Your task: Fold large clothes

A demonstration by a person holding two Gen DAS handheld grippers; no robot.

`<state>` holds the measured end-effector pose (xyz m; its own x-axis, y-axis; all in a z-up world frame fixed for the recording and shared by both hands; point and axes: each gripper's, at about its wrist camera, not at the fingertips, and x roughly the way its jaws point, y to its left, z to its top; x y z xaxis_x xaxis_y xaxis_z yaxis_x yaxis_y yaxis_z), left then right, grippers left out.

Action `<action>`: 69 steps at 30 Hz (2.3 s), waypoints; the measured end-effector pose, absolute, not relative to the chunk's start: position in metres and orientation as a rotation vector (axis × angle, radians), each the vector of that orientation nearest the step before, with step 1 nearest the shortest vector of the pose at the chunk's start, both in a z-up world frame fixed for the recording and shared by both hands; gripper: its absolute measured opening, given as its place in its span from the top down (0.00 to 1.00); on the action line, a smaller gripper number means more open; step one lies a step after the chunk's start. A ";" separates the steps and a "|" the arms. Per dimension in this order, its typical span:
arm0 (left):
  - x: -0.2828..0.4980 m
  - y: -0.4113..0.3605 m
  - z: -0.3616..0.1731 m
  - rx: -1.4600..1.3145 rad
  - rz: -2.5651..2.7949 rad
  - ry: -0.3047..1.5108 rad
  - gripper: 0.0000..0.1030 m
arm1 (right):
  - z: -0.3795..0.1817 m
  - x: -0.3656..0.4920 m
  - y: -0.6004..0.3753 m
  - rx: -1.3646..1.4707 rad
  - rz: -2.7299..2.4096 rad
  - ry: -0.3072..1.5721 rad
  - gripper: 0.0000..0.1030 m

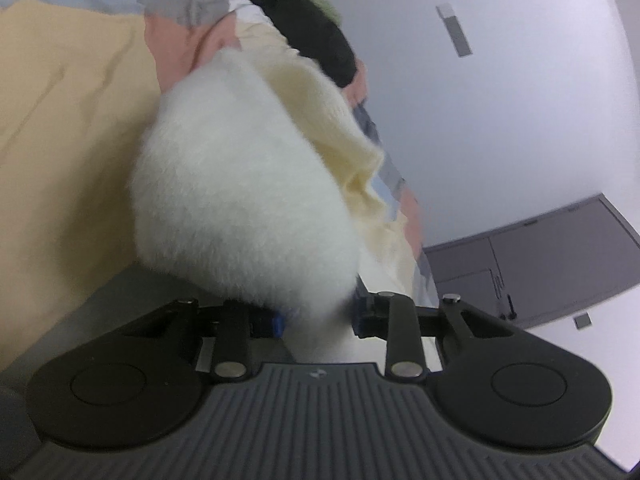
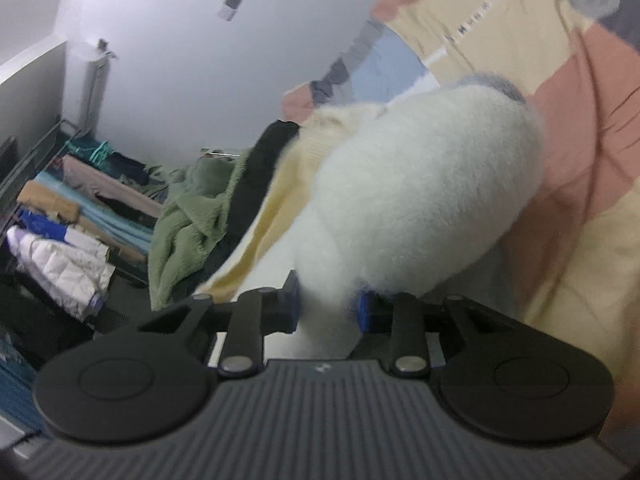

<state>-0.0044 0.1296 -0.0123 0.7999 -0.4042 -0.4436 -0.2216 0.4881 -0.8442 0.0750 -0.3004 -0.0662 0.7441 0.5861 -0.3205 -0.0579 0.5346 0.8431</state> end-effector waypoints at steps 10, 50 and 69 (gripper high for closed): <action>0.008 0.142 -0.027 -1.138 -0.173 0.759 0.41 | -0.070 0.089 -0.297 0.932 0.378 0.694 0.54; 0.242 0.115 -0.034 -0.364 -0.075 0.559 0.33 | -0.062 0.286 -0.226 0.451 0.486 0.465 0.41; 0.129 0.088 -0.023 -0.642 -0.121 0.619 0.18 | -0.061 0.196 -0.255 0.761 0.477 0.597 0.00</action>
<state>0.1294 0.0881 -0.0233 0.8140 -0.2908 -0.5028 -0.0808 0.8004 -0.5939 0.1955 -0.2550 -0.0613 0.7355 0.5954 -0.3234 -0.1836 0.6347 0.7507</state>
